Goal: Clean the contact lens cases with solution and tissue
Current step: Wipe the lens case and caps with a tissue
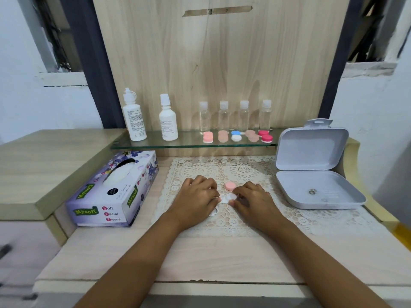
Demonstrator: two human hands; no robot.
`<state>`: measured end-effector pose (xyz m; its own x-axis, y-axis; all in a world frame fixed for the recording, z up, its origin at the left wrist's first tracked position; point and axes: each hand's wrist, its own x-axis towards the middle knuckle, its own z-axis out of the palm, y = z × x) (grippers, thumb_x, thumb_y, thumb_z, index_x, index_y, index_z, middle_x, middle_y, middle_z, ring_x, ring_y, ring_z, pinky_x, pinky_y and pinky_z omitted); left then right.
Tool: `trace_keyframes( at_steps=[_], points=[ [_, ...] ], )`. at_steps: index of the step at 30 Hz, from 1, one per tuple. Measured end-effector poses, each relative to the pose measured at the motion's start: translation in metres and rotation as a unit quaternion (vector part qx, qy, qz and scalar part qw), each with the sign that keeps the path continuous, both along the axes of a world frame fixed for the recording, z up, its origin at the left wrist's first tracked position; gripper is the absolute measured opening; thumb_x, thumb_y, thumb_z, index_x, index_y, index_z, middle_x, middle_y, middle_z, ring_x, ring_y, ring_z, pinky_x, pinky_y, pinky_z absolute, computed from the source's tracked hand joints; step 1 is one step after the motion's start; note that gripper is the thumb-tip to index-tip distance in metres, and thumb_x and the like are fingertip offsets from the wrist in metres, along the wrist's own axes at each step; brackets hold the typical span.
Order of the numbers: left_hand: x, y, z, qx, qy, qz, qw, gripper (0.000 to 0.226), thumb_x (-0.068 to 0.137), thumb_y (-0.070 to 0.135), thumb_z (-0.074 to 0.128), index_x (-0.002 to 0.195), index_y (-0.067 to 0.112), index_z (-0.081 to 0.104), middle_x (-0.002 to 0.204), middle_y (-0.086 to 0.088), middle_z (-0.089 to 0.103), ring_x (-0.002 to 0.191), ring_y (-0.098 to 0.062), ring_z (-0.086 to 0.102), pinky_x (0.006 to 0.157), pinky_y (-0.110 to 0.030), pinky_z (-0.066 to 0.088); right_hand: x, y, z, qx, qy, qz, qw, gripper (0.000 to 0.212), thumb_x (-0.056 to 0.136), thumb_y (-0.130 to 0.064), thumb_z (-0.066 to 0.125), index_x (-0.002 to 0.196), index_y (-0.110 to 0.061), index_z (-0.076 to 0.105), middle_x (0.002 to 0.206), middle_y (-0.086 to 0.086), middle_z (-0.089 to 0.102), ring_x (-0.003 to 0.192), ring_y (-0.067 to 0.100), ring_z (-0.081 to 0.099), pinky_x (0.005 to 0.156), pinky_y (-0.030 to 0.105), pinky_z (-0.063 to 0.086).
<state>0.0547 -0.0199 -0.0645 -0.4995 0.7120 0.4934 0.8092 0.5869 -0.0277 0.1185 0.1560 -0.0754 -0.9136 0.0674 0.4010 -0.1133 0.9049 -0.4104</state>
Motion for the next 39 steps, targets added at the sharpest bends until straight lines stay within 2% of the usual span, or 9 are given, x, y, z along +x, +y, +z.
trace_keyframes(
  at_steps=[4,10,13,15,19,22,29,33,39],
  points=[
    [-0.002,0.004,-0.005,0.056,-0.12,0.005,0.991,0.023,0.094,0.03,0.049,0.103,0.016,0.064,0.106,0.014,0.049,0.109,-0.01,0.038,0.084,-0.023,0.02,0.0,0.0,0.0,0.006,0.002,-0.001,1.0,0.03,0.088,-0.037,0.056,0.114,-0.021,0.06,0.106,-0.004,0.054,0.102,0.018,0.047,0.08,0.03,0.034],
    [-0.005,0.006,-0.005,0.13,-0.299,0.028,0.945,0.014,0.091,0.026,0.057,0.096,0.016,0.064,0.1,0.018,0.047,0.106,-0.01,0.037,0.101,-0.04,0.031,0.0,0.0,0.001,0.009,-0.007,-0.003,1.0,0.03,0.089,-0.038,0.055,0.114,-0.022,0.059,0.108,-0.005,0.054,0.104,0.017,0.046,0.079,0.029,0.033],
    [-0.006,0.006,-0.004,0.176,-0.334,0.023,0.926,0.007,0.09,0.025,0.06,0.083,0.022,0.061,0.095,0.02,0.05,0.11,-0.015,0.043,0.101,-0.04,0.034,0.0,-0.001,0.002,0.022,-0.019,-0.009,1.0,0.032,0.089,-0.039,0.053,0.116,-0.022,0.058,0.112,-0.005,0.053,0.108,0.018,0.045,0.083,0.031,0.034],
    [-0.006,0.006,-0.002,0.218,-0.357,0.018,0.908,0.008,0.089,0.024,0.061,0.081,0.025,0.061,0.093,0.02,0.052,0.11,-0.016,0.047,0.096,-0.032,0.036,0.0,-0.001,0.002,0.022,-0.025,-0.012,0.999,0.033,0.089,-0.039,0.052,0.117,-0.023,0.057,0.113,-0.004,0.053,0.109,0.017,0.044,0.085,0.031,0.033],
    [-0.001,0.005,0.005,0.295,-0.371,0.013,0.88,0.006,0.089,0.022,0.061,0.088,0.02,0.067,0.096,0.012,0.057,0.1,-0.009,0.054,0.082,-0.011,0.038,0.001,-0.002,0.003,-0.001,-0.034,-0.007,0.999,0.035,0.089,-0.039,0.052,0.121,-0.025,0.057,0.108,-0.003,0.053,0.109,0.017,0.045,0.087,0.031,0.034],
    [0.003,0.004,0.011,0.362,-0.364,-0.001,0.858,0.013,0.088,0.021,0.062,0.095,0.014,0.069,0.098,0.003,0.064,0.094,-0.009,0.058,0.08,-0.013,0.042,0.004,-0.003,0.005,-0.044,-0.016,-0.001,0.999,0.038,0.089,-0.035,0.054,0.126,-0.025,0.055,0.102,-0.006,0.052,0.107,0.015,0.048,0.091,0.031,0.038],
    [0.021,0.013,0.026,0.477,-0.44,-0.067,0.758,0.011,0.083,0.006,0.064,0.091,0.002,0.07,0.07,0.009,0.067,0.066,0.001,0.059,0.064,-0.012,0.046,0.007,-0.006,0.022,-0.233,0.071,0.059,0.968,0.029,0.087,-0.024,0.062,0.116,-0.019,0.065,0.102,-0.009,0.066,0.089,-0.005,0.058,0.071,0.004,0.042],
    [0.024,0.019,0.026,0.493,-0.481,-0.064,0.723,0.004,0.079,0.005,0.069,0.081,0.008,0.069,0.072,0.0,0.071,0.067,-0.01,0.065,0.061,-0.02,0.052,0.008,-0.015,0.02,-0.364,0.037,0.127,0.922,0.026,0.086,-0.02,0.064,0.111,-0.018,0.068,0.101,-0.003,0.072,0.095,0.008,0.066,0.08,0.022,0.052],
    [0.024,0.02,0.023,0.477,-0.467,-0.062,0.742,0.004,0.079,0.009,0.069,0.082,0.008,0.071,0.078,-0.003,0.069,0.072,-0.01,0.064,0.065,-0.018,0.049,0.008,-0.015,0.017,-0.39,0.066,0.099,0.913,0.015,0.085,-0.018,0.066,0.099,-0.015,0.072,0.09,-0.001,0.073,0.086,0.014,0.068,0.075,0.031,0.054]
  ],
)
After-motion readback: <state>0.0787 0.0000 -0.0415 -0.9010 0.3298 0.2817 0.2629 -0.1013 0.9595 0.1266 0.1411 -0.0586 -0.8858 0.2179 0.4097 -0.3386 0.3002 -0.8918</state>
